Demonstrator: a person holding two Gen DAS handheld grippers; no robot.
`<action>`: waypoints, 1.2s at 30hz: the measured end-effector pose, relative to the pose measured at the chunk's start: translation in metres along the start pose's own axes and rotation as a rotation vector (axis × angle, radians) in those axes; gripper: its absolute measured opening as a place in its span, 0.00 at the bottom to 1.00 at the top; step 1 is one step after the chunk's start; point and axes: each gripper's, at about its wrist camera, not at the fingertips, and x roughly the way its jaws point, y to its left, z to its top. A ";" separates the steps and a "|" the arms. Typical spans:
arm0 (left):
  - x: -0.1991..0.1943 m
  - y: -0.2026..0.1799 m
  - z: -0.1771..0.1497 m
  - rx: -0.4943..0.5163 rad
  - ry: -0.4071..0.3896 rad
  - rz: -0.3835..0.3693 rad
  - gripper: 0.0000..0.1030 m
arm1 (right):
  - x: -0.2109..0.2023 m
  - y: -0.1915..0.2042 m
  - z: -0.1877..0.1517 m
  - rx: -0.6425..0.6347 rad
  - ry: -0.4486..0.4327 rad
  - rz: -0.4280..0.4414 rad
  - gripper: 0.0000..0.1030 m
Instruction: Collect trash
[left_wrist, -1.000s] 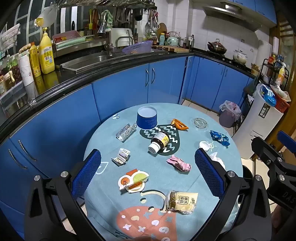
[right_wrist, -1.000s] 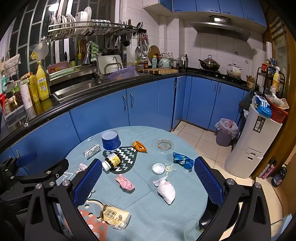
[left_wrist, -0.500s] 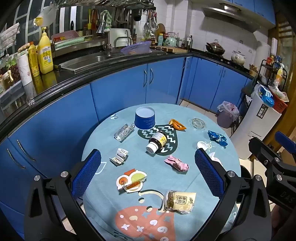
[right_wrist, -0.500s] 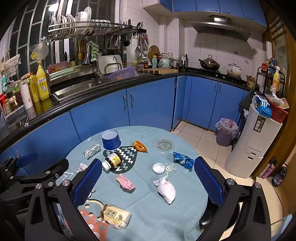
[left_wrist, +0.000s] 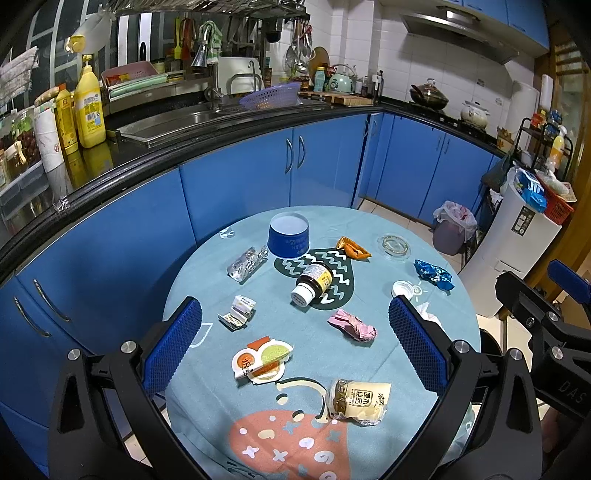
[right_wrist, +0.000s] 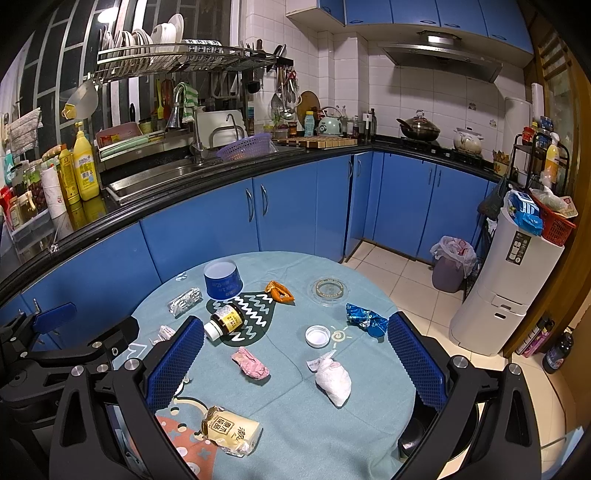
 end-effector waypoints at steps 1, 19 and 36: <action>0.000 0.000 0.000 -0.001 -0.001 -0.001 0.97 | 0.000 0.000 0.000 0.001 0.000 0.001 0.94; 0.000 0.000 0.000 0.001 -0.001 0.000 0.97 | -0.001 0.001 0.001 0.000 0.000 0.000 0.94; -0.001 -0.011 0.002 0.010 0.006 -0.004 0.97 | 0.002 -0.001 0.001 0.010 0.006 0.002 0.94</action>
